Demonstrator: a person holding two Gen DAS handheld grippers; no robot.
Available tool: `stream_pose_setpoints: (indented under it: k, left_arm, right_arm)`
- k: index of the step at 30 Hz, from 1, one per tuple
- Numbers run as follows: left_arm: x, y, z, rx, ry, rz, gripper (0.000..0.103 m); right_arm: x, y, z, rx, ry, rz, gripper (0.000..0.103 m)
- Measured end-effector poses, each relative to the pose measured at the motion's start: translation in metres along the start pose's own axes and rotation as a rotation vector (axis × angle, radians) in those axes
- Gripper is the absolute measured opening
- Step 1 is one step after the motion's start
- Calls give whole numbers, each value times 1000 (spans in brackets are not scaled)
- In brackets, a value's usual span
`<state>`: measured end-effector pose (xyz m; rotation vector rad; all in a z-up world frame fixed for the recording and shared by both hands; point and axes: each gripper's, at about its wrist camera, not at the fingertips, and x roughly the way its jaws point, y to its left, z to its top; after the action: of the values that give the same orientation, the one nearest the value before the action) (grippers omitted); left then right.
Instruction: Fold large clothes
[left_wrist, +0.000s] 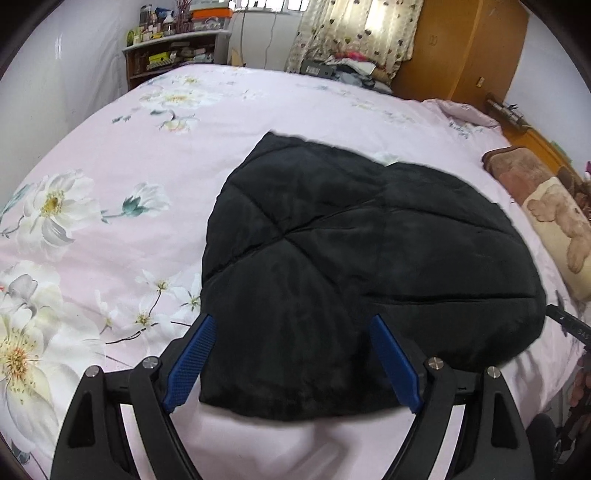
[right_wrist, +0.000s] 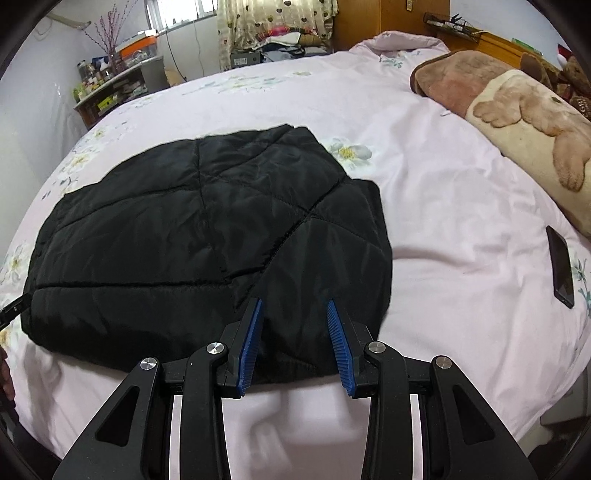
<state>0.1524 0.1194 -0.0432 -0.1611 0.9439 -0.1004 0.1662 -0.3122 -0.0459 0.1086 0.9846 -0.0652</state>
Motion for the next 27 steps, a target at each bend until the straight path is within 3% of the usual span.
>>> stream_pose_setpoints:
  k: [9, 13, 27]
  left_arm:
    - [-51, -24, -7, 52, -89, -7, 87]
    - [-62, -31, -3, 69, -105, 10, 87]
    - [-44, -26, 21, 60, -119, 20, 87]
  right_arm:
    - [-32, -1, -11, -9, -44, 60, 37]
    - [-43, 4, -11, -19, -61, 87, 45]
    - [-27, 10, 12, -58, -80, 82, 52]
